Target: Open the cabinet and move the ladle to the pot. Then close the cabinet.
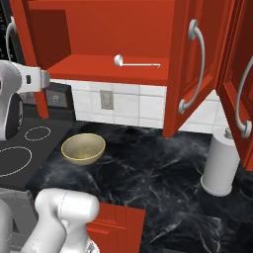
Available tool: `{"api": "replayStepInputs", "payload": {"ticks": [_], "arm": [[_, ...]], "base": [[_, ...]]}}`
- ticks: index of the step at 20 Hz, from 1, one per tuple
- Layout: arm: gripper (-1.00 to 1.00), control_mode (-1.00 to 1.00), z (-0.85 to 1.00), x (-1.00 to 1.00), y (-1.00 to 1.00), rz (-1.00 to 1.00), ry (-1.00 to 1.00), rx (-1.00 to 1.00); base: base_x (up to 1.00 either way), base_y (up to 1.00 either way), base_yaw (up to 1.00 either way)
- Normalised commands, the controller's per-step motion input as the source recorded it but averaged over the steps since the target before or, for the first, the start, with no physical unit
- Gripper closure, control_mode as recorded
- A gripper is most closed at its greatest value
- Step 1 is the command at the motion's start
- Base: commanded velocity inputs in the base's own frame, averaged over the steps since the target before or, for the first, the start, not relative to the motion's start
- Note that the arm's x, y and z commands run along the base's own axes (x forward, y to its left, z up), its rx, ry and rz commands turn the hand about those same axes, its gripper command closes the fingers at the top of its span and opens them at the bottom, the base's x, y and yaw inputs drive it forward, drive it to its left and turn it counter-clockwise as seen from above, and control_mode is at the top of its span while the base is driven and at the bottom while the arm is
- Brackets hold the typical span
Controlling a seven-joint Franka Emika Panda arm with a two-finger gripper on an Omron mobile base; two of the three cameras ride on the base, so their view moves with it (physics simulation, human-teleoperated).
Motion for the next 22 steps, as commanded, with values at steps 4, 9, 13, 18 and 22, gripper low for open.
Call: {"api": "replayStepInputs", "payload": {"ticks": [4, 9, 13, 18, 22], "arm": [[-1.0, -1.0, 0.0, -0.18, 0.0, -0.01, 0.12, 0.0], [-1.0, -1.0, 0.03, -0.56, -0.43, -0.04, 0.03, 0.0], [-1.0, -1.0, 0.15, -0.91, -0.77, -0.05, 0.0, 0.02], [-1.0, -1.0, 0.17, -0.89, -0.83, -0.07, 0.0, 0.01], [-1.0, -1.0, 0.07, -0.19, -0.68, -0.08, 0.0, 0.0]], "base": [[0.0, 0.0, 0.0], [0.0, 0.0, 0.0], [0.0, 0.0, 0.0], [0.0, 0.0, 0.0], [0.0, 0.0, 0.0]]}}
